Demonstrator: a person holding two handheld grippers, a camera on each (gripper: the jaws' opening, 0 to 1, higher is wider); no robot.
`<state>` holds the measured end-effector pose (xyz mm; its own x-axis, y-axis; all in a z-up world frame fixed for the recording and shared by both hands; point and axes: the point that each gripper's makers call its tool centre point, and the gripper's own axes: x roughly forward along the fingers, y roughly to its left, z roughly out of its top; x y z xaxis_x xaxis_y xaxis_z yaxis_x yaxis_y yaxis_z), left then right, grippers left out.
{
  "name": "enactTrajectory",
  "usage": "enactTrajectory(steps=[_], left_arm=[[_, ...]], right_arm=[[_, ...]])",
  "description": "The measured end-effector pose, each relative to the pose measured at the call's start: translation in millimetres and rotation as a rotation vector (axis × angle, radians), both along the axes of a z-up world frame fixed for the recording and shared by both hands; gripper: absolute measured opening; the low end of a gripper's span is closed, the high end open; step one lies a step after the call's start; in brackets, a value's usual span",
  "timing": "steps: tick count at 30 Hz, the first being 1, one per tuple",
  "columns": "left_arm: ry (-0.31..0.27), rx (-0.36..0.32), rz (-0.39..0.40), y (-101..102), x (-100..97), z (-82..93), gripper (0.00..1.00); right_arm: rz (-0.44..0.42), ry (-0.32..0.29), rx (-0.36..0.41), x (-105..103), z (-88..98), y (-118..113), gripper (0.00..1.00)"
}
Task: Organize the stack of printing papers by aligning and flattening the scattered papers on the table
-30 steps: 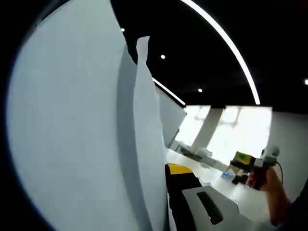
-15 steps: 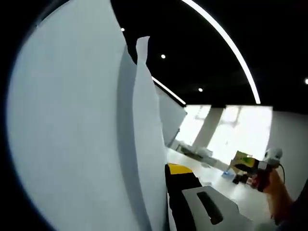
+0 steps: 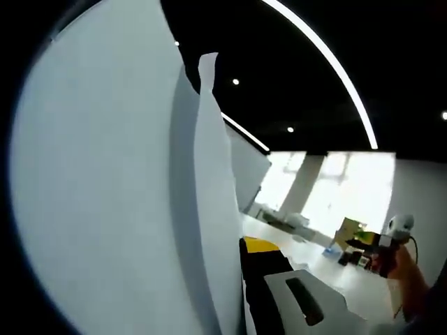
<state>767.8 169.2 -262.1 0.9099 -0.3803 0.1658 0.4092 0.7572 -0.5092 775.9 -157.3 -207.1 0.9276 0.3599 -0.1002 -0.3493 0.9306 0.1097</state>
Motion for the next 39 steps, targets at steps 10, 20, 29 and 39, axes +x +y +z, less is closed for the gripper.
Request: enactTrajectory(steps=[10, 20, 29, 39], left_arm=[[0.001, -0.011, -0.002, 3.7, 2.7, -3.2, 0.06], [0.003, -0.025, -0.005, 4.8, 4.0, -5.2, 0.06], [0.002, -0.025, -0.004, 5.3, 4.2, -6.2, 0.06], [0.001, -0.036, 0.000, 4.4, 1.6, -3.3, 0.06]], right_arm=[[-0.015, 0.002, -0.004, -2.6, -7.0, -7.4, 0.87], [-0.013, 0.026, 0.000, -4.0, -22.6, -6.8, 0.87], [-0.008, 0.033, 0.005, -1.7, -27.6, -3.5, 0.87], [-0.007, 0.028, 0.008, -3.6, -25.2, -4.1, 0.87]])
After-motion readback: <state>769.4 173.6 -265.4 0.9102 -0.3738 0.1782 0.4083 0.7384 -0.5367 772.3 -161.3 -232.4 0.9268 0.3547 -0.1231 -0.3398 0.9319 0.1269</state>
